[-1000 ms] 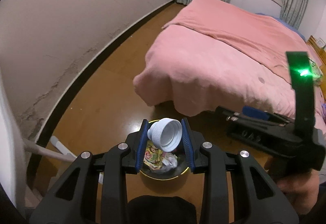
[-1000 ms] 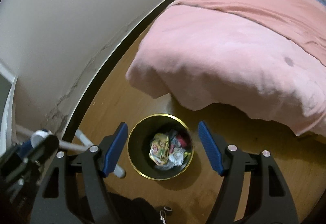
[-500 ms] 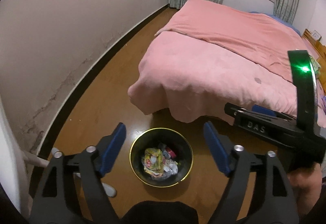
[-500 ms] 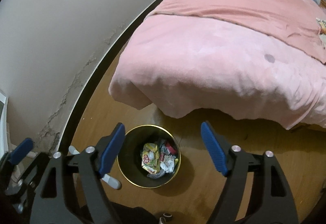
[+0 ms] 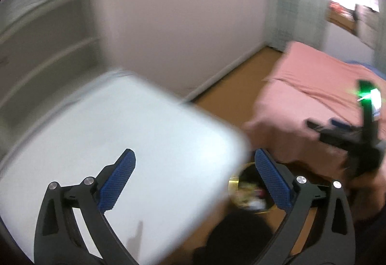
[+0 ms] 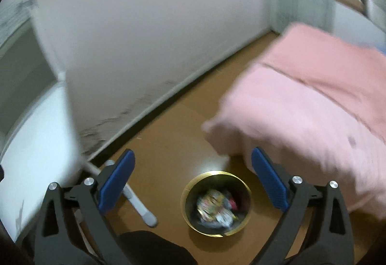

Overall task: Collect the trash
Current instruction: 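Move both open tools back over the now empty desk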

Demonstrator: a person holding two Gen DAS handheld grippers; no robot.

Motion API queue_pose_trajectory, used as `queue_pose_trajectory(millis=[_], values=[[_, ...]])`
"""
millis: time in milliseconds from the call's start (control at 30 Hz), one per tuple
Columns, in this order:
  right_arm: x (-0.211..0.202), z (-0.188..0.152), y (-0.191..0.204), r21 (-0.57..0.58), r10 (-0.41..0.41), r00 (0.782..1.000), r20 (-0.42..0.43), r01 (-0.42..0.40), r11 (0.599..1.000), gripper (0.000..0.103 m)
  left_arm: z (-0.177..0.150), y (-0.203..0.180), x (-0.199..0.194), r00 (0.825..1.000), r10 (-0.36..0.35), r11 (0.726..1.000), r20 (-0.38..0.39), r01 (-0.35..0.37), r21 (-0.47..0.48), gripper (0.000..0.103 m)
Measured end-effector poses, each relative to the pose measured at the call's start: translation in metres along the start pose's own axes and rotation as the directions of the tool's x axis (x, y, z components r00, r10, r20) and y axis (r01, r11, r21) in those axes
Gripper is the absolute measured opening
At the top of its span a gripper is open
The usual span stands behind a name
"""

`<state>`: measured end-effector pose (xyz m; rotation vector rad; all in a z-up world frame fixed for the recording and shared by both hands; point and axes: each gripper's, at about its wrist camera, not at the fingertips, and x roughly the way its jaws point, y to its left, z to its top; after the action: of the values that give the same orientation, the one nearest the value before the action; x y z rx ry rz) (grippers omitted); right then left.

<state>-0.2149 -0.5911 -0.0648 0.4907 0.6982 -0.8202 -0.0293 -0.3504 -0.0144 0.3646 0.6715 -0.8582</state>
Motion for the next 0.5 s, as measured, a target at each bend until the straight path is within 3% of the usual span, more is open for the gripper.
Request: queue_pose_trajectory(millis=[100,200,233,333,500], values=[[-0.013,0.010,0.065,-0.098,0.117,0.993,0.019,-0.115,0.989,0.094,-0.020,0.066,-0.030,0.992,0.125,0.988,0.000,-0.125,-0.089,0.096],[-0.027,0.010,0.134,-0.219,0.221,0.975,0.027,-0.210,0.953,0.094,-0.048,0.128,-0.066,0.962,0.272,0.946,-0.010,-0.269,-0.180,0.096],[-0.032,0.008,0.154,-0.253,0.255,0.967,0.023,-0.242,0.937,0.094,-0.062,0.152,-0.081,0.944,0.330,0.919,-0.024,-0.327,-0.219,0.096],[-0.047,-0.007,0.219,-0.359,0.364,0.931,-0.013,-0.344,0.868,0.094,-0.092,0.189,-0.114,0.911,0.408,0.865,-0.052,-0.405,-0.297,0.096],[-0.066,-0.029,0.285,-0.471,0.457,0.887,-0.067,-0.431,0.770,0.094,-0.143,0.232,-0.169,0.846,0.522,0.757,-0.109,-0.518,-0.397,0.096]])
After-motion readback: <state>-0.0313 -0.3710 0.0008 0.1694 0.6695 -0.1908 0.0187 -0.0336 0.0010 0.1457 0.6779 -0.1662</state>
